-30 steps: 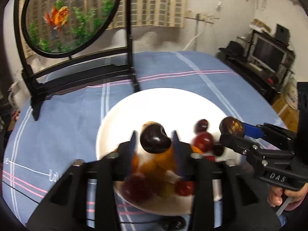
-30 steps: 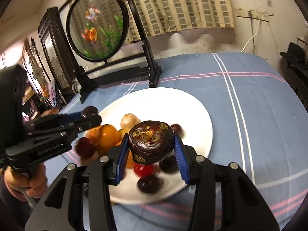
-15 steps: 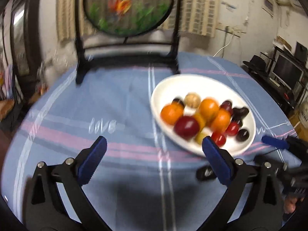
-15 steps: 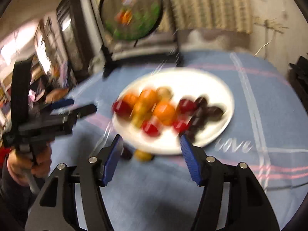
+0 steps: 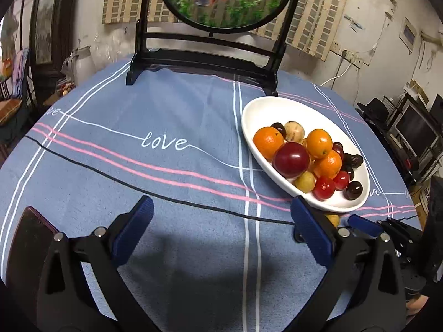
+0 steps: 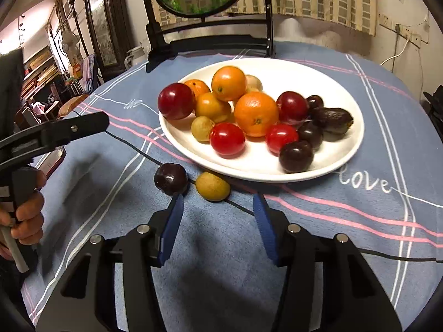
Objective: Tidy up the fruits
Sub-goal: 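Grasp the yellow round fruit with the right tool while the left grasps a dark plum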
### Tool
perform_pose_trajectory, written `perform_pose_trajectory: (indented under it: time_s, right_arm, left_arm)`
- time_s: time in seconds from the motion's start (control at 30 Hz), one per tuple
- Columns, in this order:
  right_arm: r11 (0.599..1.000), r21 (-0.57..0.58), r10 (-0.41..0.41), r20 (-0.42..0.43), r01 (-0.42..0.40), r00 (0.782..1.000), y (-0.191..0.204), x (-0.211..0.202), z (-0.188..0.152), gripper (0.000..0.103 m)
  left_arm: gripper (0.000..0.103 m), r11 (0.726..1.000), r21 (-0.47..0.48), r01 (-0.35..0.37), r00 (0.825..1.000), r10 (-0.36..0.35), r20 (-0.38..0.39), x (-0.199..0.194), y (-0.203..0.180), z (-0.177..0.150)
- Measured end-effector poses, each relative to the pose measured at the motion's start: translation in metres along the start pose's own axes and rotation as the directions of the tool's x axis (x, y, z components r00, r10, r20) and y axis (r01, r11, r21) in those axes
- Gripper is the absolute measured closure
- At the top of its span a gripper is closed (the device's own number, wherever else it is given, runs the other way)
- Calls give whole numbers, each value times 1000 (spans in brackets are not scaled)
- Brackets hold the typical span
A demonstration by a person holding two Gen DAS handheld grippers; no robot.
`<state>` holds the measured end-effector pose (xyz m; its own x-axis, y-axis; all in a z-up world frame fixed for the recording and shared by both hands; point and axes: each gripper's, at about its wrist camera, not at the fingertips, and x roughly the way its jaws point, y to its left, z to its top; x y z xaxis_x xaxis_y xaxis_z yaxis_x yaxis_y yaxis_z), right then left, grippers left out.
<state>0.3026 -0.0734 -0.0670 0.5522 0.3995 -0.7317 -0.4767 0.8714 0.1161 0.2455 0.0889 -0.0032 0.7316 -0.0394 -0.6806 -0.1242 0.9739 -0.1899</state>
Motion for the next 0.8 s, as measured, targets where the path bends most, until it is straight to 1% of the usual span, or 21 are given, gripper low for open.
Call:
perform_pose_trajectory:
  time_s: [0.1, 0.23, 0.4, 0.47, 0.53, 0.6, 0.7, 0.8]
  right_arm:
    - [1000, -11, -13, -2, 13, 1000, 3, 6, 3, 54]
    - [1000, -14, -5, -23, 5, 1000, 6, 16, 7, 62]
    - [1000, -1, 6, -37, -6, 999, 7, 23, 11, 64]
    - [1000, -9, 3, -39, -3, 999, 8, 24, 12, 67]
    - [1000, -19, -9, -38, 8, 999, 11, 24, 12, 72]
    - [1000, -20, -14, -38, 13, 999, 11, 24, 12, 74]
    - [1000, -22, -10, -42, 9, 999, 10, 20, 9, 75]
    - [1000, -15, 20, -44, -20, 999, 9, 7, 2, 75]
  left_arm:
    - [2, 1000, 21, -10, 1000, 10, 1, -1, -2, -1]
    - [2, 1000, 27, -10, 1000, 10, 4, -2, -2, -1]
    - [2, 999, 31, -11, 1000, 11, 5, -1, -3, -1]
    - [2, 999, 36, -13, 1000, 13, 5, -1, -4, -1]
    - [2, 999, 41, -12, 1000, 11, 6, -2, -5, -2]
    - [2, 999, 47, -11, 1000, 11, 5, -1, -6, -2]
    - [2, 998, 57, -13, 1000, 13, 3, 0, -8, -3]
    - [2, 998, 62, -12, 1000, 12, 1, 0, -8, -3]
